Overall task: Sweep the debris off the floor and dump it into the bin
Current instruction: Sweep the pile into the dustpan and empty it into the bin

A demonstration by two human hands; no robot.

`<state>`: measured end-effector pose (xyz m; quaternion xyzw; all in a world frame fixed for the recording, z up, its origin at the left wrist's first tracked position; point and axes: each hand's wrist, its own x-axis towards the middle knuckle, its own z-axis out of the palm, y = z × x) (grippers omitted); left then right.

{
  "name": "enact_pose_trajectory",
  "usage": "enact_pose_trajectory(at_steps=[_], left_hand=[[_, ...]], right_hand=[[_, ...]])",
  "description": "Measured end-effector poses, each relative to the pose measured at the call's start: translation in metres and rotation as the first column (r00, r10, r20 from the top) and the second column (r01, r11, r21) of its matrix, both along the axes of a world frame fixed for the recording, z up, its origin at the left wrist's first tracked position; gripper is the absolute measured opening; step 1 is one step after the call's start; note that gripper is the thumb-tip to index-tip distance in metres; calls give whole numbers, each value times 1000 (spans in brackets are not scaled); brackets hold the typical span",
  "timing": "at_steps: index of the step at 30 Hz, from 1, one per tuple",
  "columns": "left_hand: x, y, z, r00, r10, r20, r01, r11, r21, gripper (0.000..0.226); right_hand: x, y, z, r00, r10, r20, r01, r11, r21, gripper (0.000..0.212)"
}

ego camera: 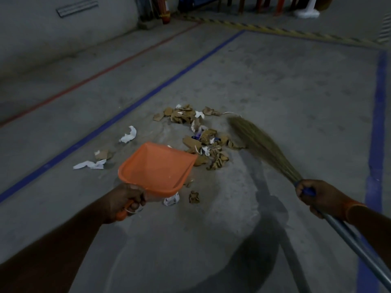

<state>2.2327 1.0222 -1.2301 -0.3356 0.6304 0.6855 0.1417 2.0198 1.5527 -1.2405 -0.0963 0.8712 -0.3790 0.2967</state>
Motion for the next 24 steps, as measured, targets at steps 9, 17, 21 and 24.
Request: enact_pose_trajectory(at_steps=[9, 17, 21, 24], left_hand=[[1, 3, -5, 998, -65, 27, 67, 995, -77, 22], [18, 2, 3, 991, -130, 39, 133, 989, -64, 18], [41, -12, 5, 986, -148, 80, 156, 983, -100, 12], [56, -22, 8, 989, -122, 89, 130, 987, -92, 8]], right_hand=[[35, -35, -13, 976, 200, 88, -204, 978, 41, 25], [47, -42, 6, 952, 291, 100, -290, 957, -24, 24], [45, -42, 5, 954, 289, 78, -287, 957, -38, 21], [40, -46, 2, 957, 285, 49, -283, 958, -40, 21]])
